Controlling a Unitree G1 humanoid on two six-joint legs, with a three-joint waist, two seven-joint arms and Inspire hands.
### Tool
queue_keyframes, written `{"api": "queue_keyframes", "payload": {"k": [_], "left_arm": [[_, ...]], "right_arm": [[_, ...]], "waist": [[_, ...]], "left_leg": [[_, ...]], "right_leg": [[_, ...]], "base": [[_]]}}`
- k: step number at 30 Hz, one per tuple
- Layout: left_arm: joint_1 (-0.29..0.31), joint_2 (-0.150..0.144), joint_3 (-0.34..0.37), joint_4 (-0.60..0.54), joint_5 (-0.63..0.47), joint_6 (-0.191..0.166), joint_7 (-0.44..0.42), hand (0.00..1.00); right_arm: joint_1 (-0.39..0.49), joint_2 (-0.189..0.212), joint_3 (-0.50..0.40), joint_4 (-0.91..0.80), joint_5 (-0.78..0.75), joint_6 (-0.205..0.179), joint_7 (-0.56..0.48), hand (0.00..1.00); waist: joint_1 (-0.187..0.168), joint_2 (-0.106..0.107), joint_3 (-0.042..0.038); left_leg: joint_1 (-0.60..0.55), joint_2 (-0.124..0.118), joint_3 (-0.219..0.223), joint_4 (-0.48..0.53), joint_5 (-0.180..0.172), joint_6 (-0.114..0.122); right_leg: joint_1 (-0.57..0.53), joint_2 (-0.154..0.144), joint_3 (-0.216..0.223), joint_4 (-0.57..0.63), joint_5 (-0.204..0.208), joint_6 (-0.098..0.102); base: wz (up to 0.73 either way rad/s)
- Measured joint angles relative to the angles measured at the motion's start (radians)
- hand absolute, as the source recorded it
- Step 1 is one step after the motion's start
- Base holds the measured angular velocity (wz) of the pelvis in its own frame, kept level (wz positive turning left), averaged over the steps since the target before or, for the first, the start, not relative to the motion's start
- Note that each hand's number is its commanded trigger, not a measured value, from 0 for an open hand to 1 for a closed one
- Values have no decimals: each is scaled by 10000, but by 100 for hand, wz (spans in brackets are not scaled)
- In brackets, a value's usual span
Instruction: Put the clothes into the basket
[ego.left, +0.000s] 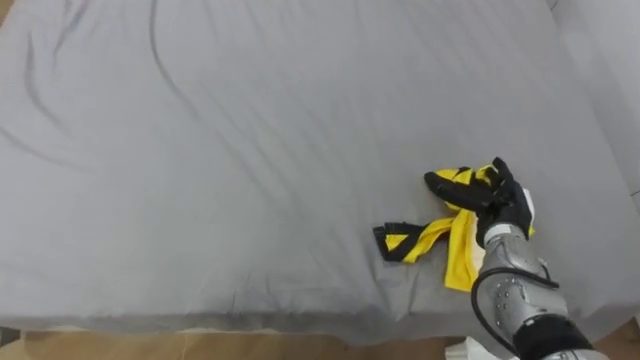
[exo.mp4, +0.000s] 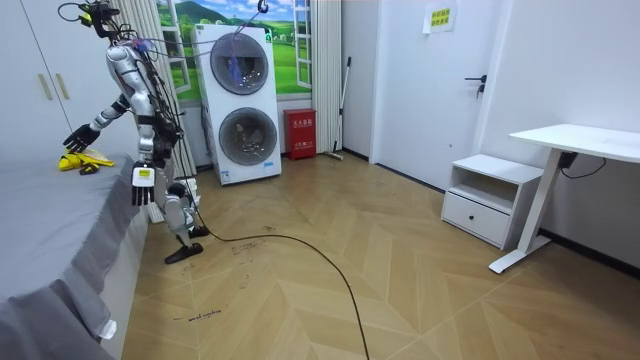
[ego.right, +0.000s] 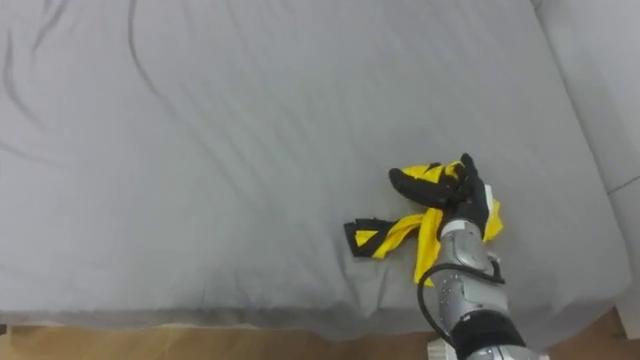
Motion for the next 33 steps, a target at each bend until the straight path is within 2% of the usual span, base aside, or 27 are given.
{"api": "queue_keyframes", "payload": {"k": [6,8,10,17,30,33], "left_arm": [[-46,13,-83,10,-2,-14,14,0],[-100,12,-82,3,-7,5,20,0],[-137,14,-79,-13,-14,56,35,0],[-345,15,-106,4,-16,414,150,0],[-407,35,-261,15,-211,512,230,0],[-458,53,-182,13,-185,518,191,0]], "right_arm": [[-526,-408,0,5,-68,-38,-575,0],[-631,-575,-4,24,-73,-38,-818,0],[-632,-635,-53,25,-76,-38,-1060,0],[-636,-674,-372,316,-498,-15,-1840,0],[-735,-1083,-480,1912,-2067,58,-2348,0],[-746,-1083,-476,2074,-2444,288,-2267,0]], "waist": [[32,-24,40],[18,-65,120],[11,-85,131],[7,-131,134],[18,-193,119],[20,-198,121]], "left_leg": [[-35,-16,-122,7,1,-1],[-76,-26,-173,6,2,-2],[-144,10,-193,4,1,-2],[-239,12,-148,-5,7,0],[-331,-32,-44,-30,13,-5],[-503,-55,-53,-69,107,3]], "right_leg": [[7,3,-133,45,0,0],[3,10,-167,-10,-1,1],[-19,16,-165,-109,-1,1],[-164,17,-132,-67,0,0],[-301,7,-125,-62,0,0],[-529,-13,-102,-1,1,-1]], "base": [[6],[4],[2],[-2],[-1],[-3]]}}
